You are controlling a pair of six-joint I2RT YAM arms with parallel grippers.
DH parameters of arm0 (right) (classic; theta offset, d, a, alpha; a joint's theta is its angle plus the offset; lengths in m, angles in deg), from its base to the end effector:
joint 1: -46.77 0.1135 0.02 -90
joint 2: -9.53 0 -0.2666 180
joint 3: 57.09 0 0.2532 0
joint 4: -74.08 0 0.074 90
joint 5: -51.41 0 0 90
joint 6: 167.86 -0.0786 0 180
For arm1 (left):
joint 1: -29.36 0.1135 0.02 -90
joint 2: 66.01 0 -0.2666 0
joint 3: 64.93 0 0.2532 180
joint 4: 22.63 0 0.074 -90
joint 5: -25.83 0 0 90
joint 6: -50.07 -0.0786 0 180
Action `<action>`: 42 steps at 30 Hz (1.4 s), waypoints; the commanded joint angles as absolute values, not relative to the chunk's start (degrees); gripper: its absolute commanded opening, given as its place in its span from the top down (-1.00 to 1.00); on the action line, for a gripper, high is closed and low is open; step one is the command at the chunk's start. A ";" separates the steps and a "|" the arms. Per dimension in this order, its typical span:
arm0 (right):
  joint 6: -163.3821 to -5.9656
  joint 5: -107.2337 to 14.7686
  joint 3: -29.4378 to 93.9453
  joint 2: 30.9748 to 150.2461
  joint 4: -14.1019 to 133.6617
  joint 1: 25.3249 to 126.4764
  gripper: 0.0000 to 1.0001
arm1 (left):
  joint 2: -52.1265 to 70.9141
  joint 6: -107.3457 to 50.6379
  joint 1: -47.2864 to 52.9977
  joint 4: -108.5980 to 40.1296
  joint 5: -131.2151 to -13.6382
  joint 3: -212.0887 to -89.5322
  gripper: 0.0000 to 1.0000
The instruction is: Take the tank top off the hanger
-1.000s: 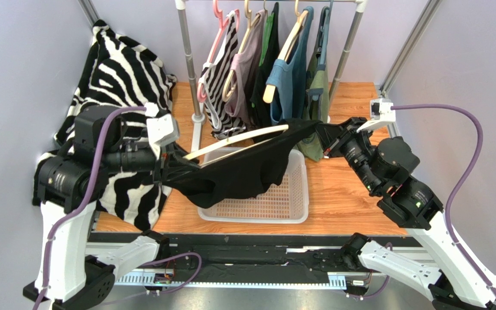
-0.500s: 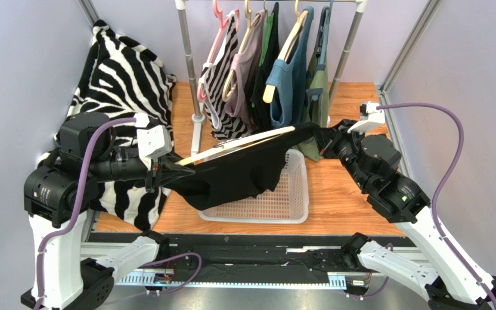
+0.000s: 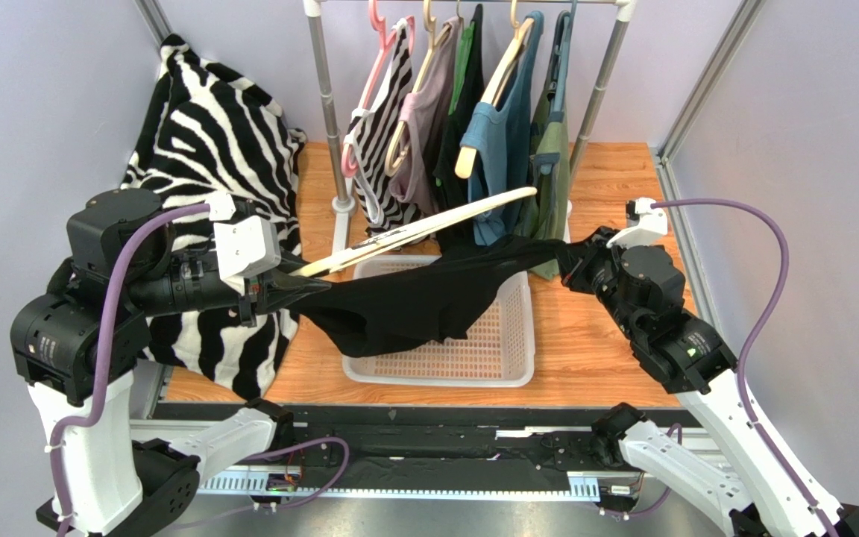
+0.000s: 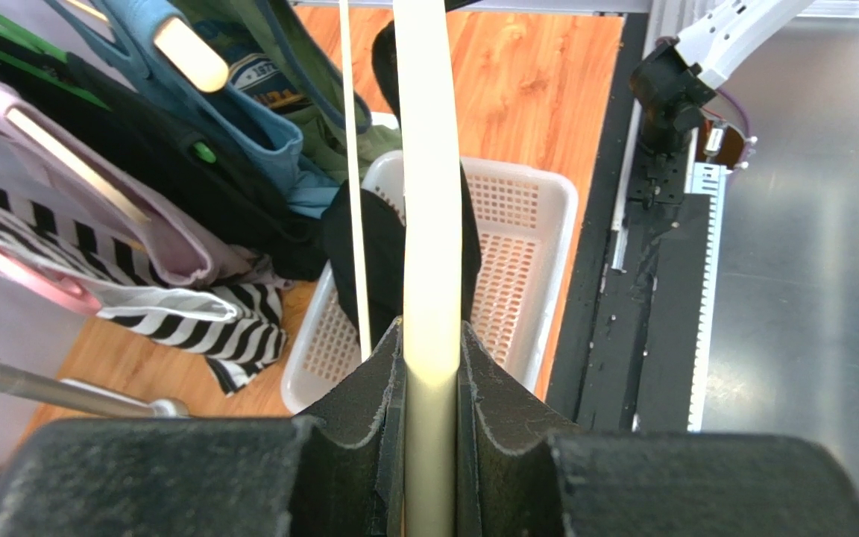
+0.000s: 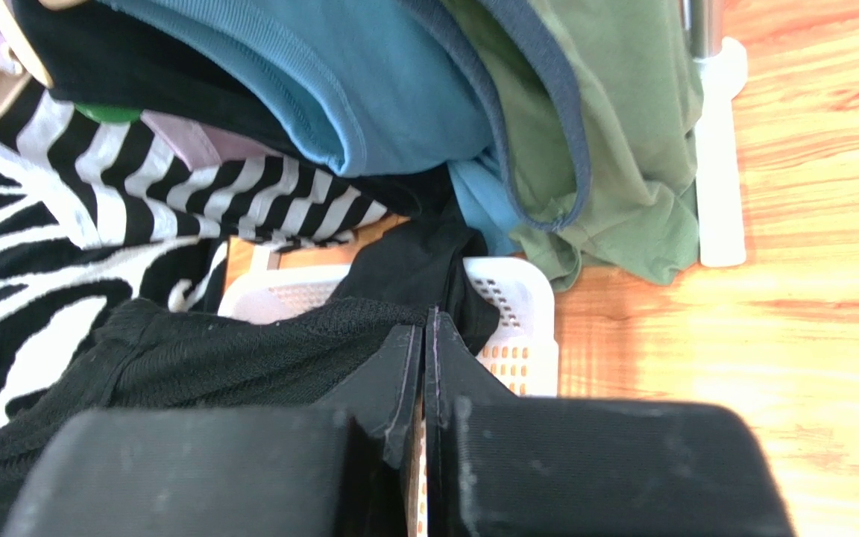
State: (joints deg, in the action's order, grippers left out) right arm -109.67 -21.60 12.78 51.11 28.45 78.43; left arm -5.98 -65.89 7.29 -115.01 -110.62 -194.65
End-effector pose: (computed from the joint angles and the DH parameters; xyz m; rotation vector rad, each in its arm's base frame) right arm 0.1703 0.0780 0.3660 0.2087 1.8771 0.4877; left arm 0.0647 -0.0877 0.5325 1.2249 1.4619 -0.7450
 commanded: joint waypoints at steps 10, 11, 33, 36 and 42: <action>-93.97 -37.71 20.68 50.05 26.11 77.10 -0.14 | 6.40 -63.93 6.07 -114.11 -114.71 -194.65 1.00; -92.46 -40.67 20.95 49.53 25.75 77.18 -0.18 | 8.15 -64.36 5.89 -114.56 -114.70 -195.00 1.00; -73.64 -55.20 40.81 57.95 23.03 79.38 -0.36 | 16.08 -72.28 -5.36 -121.94 -113.21 -197.03 1.00; -73.46 -57.83 41.00 58.31 23.11 79.73 -0.36 | 15.99 -72.98 -5.36 -122.47 -113.56 -196.24 1.00; -72.59 -70.48 41.35 60.94 17.76 79.91 -0.36 | 16.34 -73.86 -5.54 -123.87 -114.35 -197.29 1.00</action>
